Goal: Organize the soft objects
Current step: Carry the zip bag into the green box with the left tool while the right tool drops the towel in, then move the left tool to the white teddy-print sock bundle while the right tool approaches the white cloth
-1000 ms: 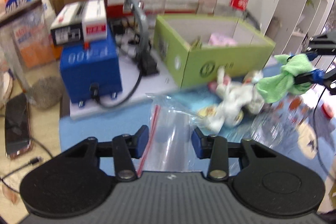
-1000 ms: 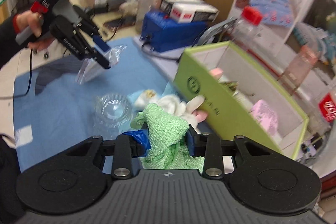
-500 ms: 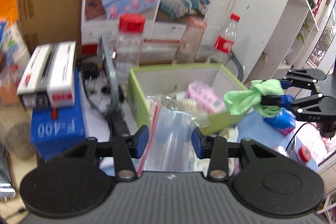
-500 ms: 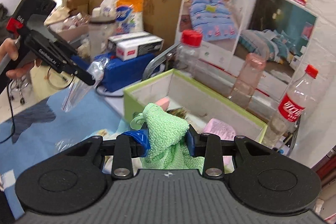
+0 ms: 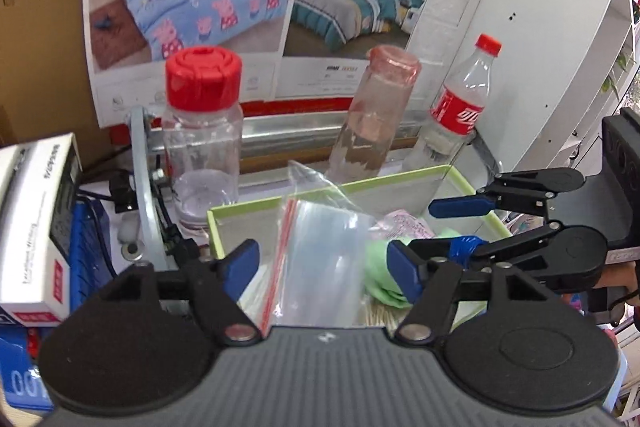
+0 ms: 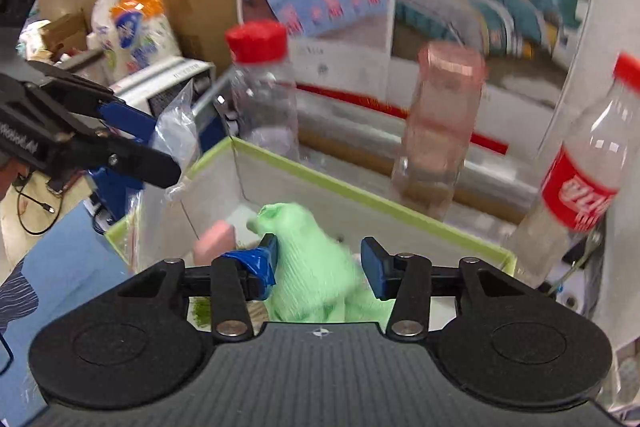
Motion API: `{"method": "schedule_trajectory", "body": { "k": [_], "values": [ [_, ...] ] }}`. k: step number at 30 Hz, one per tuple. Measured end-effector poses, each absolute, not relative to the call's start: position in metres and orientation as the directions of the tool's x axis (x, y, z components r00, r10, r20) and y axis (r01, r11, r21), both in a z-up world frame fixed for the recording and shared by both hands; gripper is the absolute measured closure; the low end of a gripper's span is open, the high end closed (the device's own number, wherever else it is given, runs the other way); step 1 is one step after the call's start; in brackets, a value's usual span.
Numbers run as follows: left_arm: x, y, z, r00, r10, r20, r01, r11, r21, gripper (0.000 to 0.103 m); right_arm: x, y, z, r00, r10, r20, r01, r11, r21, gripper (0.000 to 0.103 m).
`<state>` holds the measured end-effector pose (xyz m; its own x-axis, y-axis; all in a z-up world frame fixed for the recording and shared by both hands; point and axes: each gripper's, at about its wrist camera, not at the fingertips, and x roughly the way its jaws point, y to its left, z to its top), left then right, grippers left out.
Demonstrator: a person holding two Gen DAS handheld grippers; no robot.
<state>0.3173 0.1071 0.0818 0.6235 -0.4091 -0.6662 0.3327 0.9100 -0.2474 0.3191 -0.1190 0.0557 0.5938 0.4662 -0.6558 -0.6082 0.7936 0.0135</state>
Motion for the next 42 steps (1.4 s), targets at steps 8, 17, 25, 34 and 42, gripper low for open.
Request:
{"method": "schedule_trajectory", "body": {
  "k": [8,17,25,34,42],
  "values": [
    [0.299,0.096,0.081,0.673,-0.345,-0.654,0.317,0.934,-0.165,0.029,0.314,-0.131,0.050,0.595,0.445,-0.669,-0.595,0.804,0.006,0.059],
    [0.225,0.084,0.102,0.771,-0.275,-0.575,0.257,0.960,-0.114,0.025,0.266,-0.150,0.065,0.638,0.397,-0.660,-0.541,0.841,-0.017,0.057],
    [0.168,0.087,0.121,0.801,-0.295,-0.521,0.255,0.956,-0.148,0.024,0.206,-0.165,0.086,0.673,0.403,-0.620,-0.521,0.854,-0.010,0.056],
    [0.120,0.113,0.093,0.807,-0.232,-0.542,0.149,0.970,-0.193,0.024,0.158,-0.176,0.077,0.673,0.418,-0.611,-0.518,0.855,0.015,0.054],
    [0.108,0.151,0.042,0.744,-0.163,-0.648,-0.003,0.969,-0.247,0.024,0.155,-0.163,0.046,0.618,0.408,-0.672,-0.559,0.829,-0.010,0.053]
  ]
}}
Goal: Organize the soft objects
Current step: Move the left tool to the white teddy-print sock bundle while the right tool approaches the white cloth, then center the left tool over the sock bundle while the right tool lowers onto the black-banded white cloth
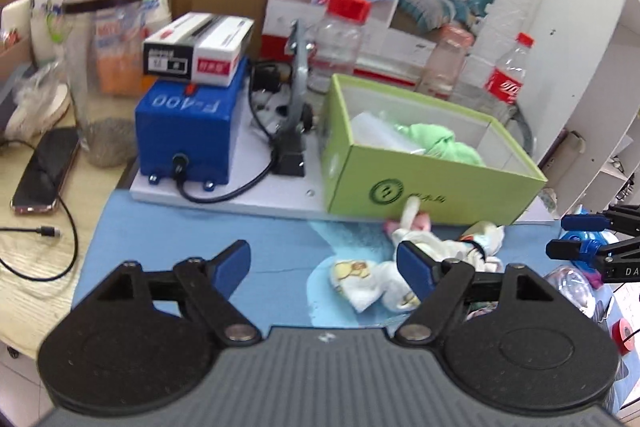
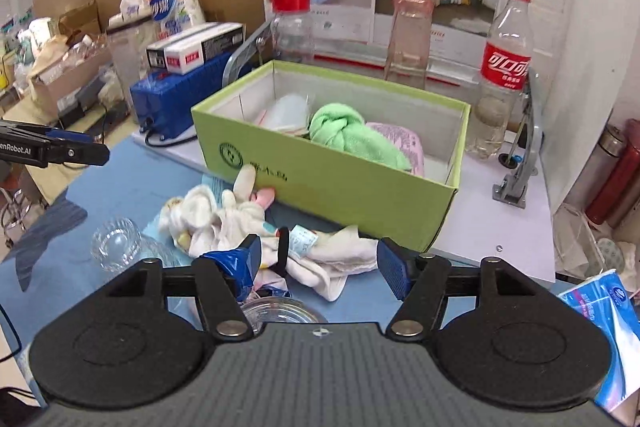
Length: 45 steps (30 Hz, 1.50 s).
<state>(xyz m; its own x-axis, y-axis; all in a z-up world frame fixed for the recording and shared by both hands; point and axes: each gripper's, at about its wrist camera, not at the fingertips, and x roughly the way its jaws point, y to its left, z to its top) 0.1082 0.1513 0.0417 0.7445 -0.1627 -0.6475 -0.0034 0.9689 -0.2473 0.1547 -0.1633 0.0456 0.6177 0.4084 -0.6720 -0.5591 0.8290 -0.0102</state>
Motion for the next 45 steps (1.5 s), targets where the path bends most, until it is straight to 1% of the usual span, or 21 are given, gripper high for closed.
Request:
{"method": "schedule_trajectory", "body": {
  "k": [2,4,7,9,13,16,18,19,21,24,26,27,28,31,34,35,37,39,41,43,45],
  "values": [
    [0.117,0.150,0.040,0.726,-0.161,-0.668,0.012,0.975,-0.222,0.024,0.162,-0.155,0.045,0.606,0.418,-0.677,-0.579,0.815,-0.016,0.053],
    [0.129,0.143,0.040,0.694,-0.201,-0.691,0.083,0.976,-0.200,0.024,0.169,-0.146,0.046,0.594,0.428,-0.681,-0.597,0.802,-0.016,0.052],
    [0.155,0.127,0.035,0.589,-0.326,-0.739,0.249,0.944,-0.218,0.024,0.176,-0.138,0.041,0.587,0.424,-0.690,-0.609,0.792,-0.031,0.052],
    [0.176,0.112,0.028,0.479,-0.413,-0.775,0.380,0.893,-0.241,0.024,0.180,-0.137,0.035,0.582,0.417,-0.698,-0.610,0.791,-0.036,0.051],
    [0.213,0.100,0.013,0.352,-0.455,-0.818,0.461,0.845,-0.271,0.024,0.183,-0.144,0.027,0.572,0.407,-0.712,-0.599,0.801,-0.023,0.051],
    [0.233,0.092,-0.004,0.266,-0.441,-0.857,0.483,0.830,-0.278,0.024,0.185,-0.155,0.026,0.583,0.400,-0.707,-0.572,0.820,-0.008,0.051],
    [0.241,0.089,-0.013,0.265,-0.398,-0.878,0.462,0.852,-0.247,0.024,0.188,-0.164,0.026,0.591,0.404,-0.698,-0.550,0.835,0.017,0.051],
    [0.243,0.090,-0.016,0.272,-0.386,-0.882,0.446,0.862,-0.240,0.021,0.189,-0.169,0.026,0.595,0.409,-0.692,-0.536,0.844,0.039,0.050],
    [0.242,0.099,-0.017,0.289,-0.401,-0.869,0.403,0.875,-0.269,0.021,0.193,-0.181,0.026,0.597,0.426,-0.680,-0.505,0.858,0.093,0.050],
    [0.233,0.120,-0.015,0.361,-0.347,-0.865,0.325,0.917,-0.232,0.020,0.196,-0.195,0.023,0.586,0.450,-0.674,-0.472,0.865,0.167,0.050],
    [0.230,0.140,-0.016,0.396,-0.311,-0.864,0.255,0.941,-0.222,0.018,0.195,-0.199,0.020,0.585,0.442,-0.680,-0.460,0.871,0.171,0.050],
    [0.228,0.153,-0.016,0.410,-0.288,-0.865,0.212,0.953,-0.217,0.017,0.196,-0.201,0.018,0.583,0.434,-0.687,-0.458,0.874,0.163,0.050],
    [0.225,0.163,-0.017,0.423,-0.270,-0.865,0.176,0.961,-0.214,0.011,0.196,-0.201,0.017,0.580,0.427,-0.694,-0.457,0.876,0.156,0.050],
    [0.214,0.183,-0.014,0.454,-0.207,-0.866,0.093,0.978,-0.185,0.008,0.199,-0.198,0.014,0.565,0.421,-0.710,-0.466,0.873,0.147,0.049],
    [0.200,0.192,-0.003,0.500,-0.257,-0.827,0.057,0.963,-0.264,0.007,0.205,-0.177,0.015,0.532,0.412,-0.740,-0.516,0.850,0.103,0.049],
    [0.194,0.192,0.002,0.525,-0.279,-0.804,0.055,0.954,-0.296,0.003,0.206,-0.163,0.016,0.523,0.409,-0.748,-0.549,0.833,0.071,0.049],
    [0.186,0.187,0.010,0.561,-0.304,-0.770,0.062,0.943,-0.327,0.001,0.207,-0.133,0.019,0.501,0.409,-0.763,-0.624,0.781,0.009,0.049],
    [0.178,0.182,0.016,0.575,-0.311,-0.757,0.074,0.941,-0.330,0.001,0.206,-0.101,0.020,0.456,0.422,-0.783,-0.711,0.702,-0.036,0.049],
    [0.174,0.177,0.019,0.582,-0.305,-0.754,0.082,0.944,-0.318,0.001,0.208,-0.079,0.016,0.429,0.406,-0.807,-0.755,0.652,-0.073,0.049],
    [0.172,0.174,0.018,0.578,-0.294,-0.761,0.078,0.948,-0.308,0.001,0.222,-0.069,0.007,0.427,0.347,-0.835,-0.743,0.662,-0.104,0.049],
    [0.170,0.178,0.015,0.570,-0.299,-0.765,0.075,0.946,-0.314,0.001,0.239,-0.073,-0.003,0.395,0.296,-0.870,-0.713,0.696,-0.088,0.049]
  ]
}}
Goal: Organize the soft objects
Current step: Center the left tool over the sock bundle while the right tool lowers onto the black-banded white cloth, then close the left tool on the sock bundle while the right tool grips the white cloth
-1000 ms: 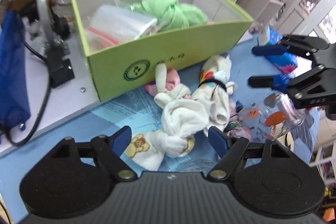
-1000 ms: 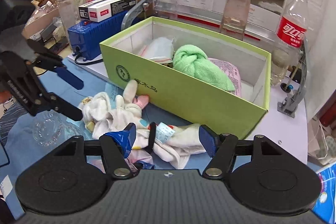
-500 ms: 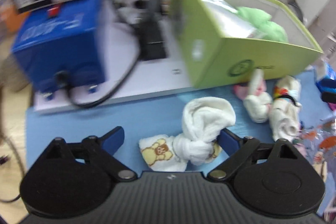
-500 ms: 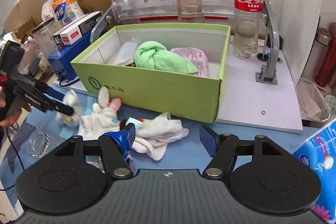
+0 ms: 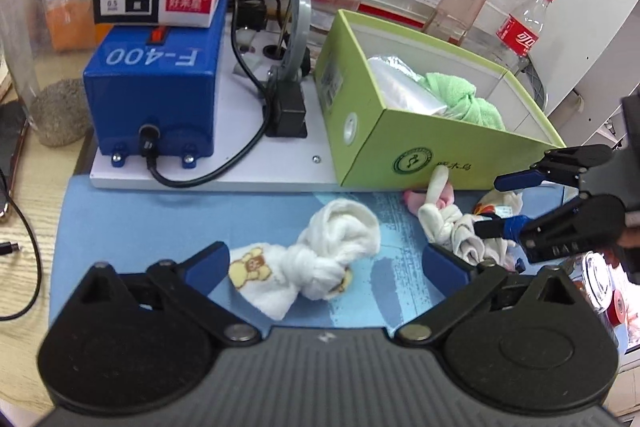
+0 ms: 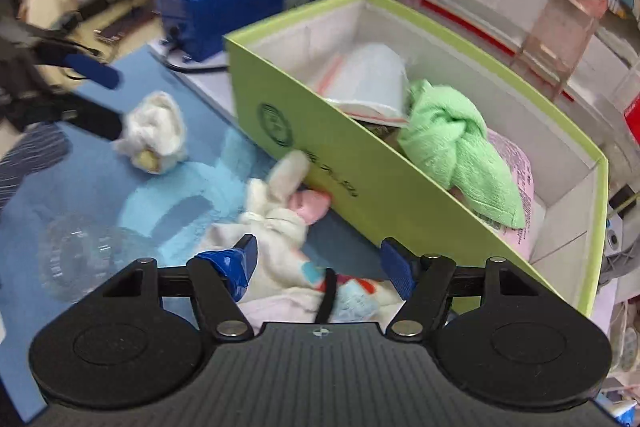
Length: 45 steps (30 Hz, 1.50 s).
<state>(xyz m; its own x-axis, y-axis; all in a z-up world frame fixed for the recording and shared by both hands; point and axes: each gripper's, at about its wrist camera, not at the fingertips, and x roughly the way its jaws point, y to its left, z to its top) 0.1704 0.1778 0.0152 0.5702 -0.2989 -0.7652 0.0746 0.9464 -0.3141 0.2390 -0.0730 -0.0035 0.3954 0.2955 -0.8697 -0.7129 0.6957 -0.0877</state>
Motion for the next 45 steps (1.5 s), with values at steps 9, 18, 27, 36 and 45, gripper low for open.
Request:
{"method": "schedule_trajectory", "body": {
  "k": [9,18,27,36,45],
  "values": [
    [0.164,0.191,0.006,0.558,-0.308,-0.770,0.040,0.937,-0.346,0.001,0.278,-0.162,-0.015,0.324,0.275,-0.905,-0.497,0.864,0.085,0.047],
    [0.164,0.192,0.004,0.559,-0.302,-0.772,0.027,0.937,-0.347,0.001,0.264,-0.237,-0.015,0.408,0.195,-0.892,-0.280,0.957,0.081,0.045],
    [0.167,0.188,0.004,0.552,-0.282,-0.785,0.025,0.946,-0.322,0.001,0.206,-0.230,0.022,0.550,0.235,-0.801,-0.628,0.749,-0.212,0.045],
    [0.175,0.183,0.000,0.532,-0.228,-0.816,0.007,0.964,-0.265,0.001,0.242,-0.207,-0.019,0.423,0.250,-0.871,-0.795,0.564,-0.224,0.045],
    [0.190,0.164,-0.012,0.503,-0.235,-0.832,0.154,0.971,-0.181,0.001,0.250,-0.227,-0.039,0.372,0.327,-0.869,-0.660,0.751,0.000,0.041]
  ]
}}
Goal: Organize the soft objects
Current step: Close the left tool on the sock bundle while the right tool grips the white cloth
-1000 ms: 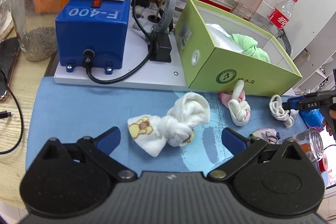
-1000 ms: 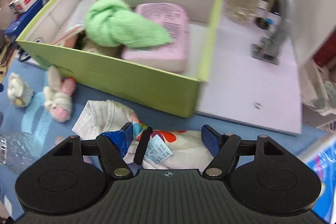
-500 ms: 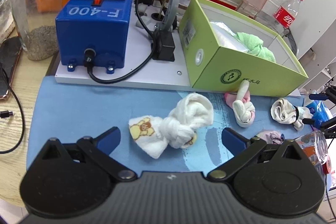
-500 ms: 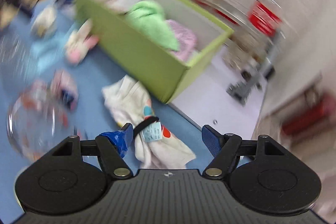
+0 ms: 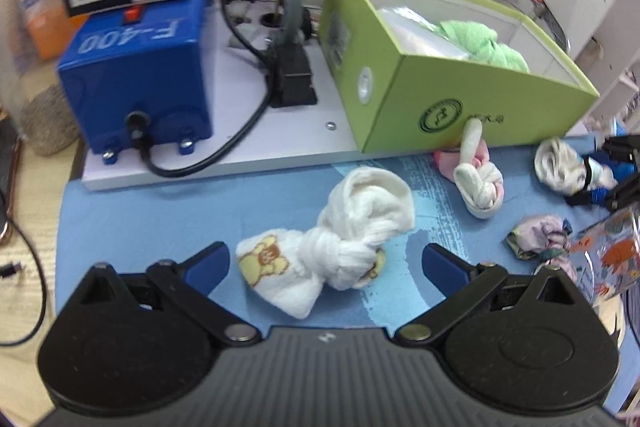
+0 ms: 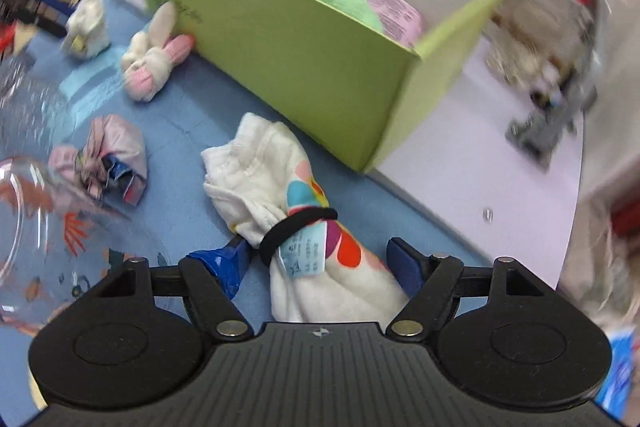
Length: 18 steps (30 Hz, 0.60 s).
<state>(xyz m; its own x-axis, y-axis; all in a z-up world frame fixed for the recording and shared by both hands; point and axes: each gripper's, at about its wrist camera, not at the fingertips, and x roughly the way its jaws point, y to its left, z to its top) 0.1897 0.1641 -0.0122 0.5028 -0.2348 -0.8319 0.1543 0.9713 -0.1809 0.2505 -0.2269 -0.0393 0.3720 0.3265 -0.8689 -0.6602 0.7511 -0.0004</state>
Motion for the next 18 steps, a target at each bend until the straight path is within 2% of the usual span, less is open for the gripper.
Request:
{"method": "schedule_trajectory", "body": {
  "k": [5,10,15,18],
  "values": [
    [0.202,0.146,-0.021,0.496,-0.240,-0.835,0.234,0.963,-0.137,0.001,0.247,-0.225,-0.042,0.387,0.332,-0.860,-0.661,0.750,-0.008,0.037],
    [0.210,0.141,-0.029,0.503,-0.234,-0.832,0.249,0.961,-0.120,0.001,0.246,-0.222,-0.044,0.406,0.318,-0.857,-0.633,0.774,-0.013,0.029],
    [0.215,0.134,-0.038,0.504,-0.231,-0.832,0.266,0.958,-0.105,0.001,0.244,-0.226,-0.043,0.419,0.321,-0.850,-0.626,0.780,-0.014,0.027],
    [0.212,0.134,-0.037,0.527,-0.218,-0.822,0.253,0.963,-0.093,0.009,0.238,-0.229,-0.043,0.445,0.328,-0.833,-0.616,0.788,-0.019,0.029]
  ]
}}
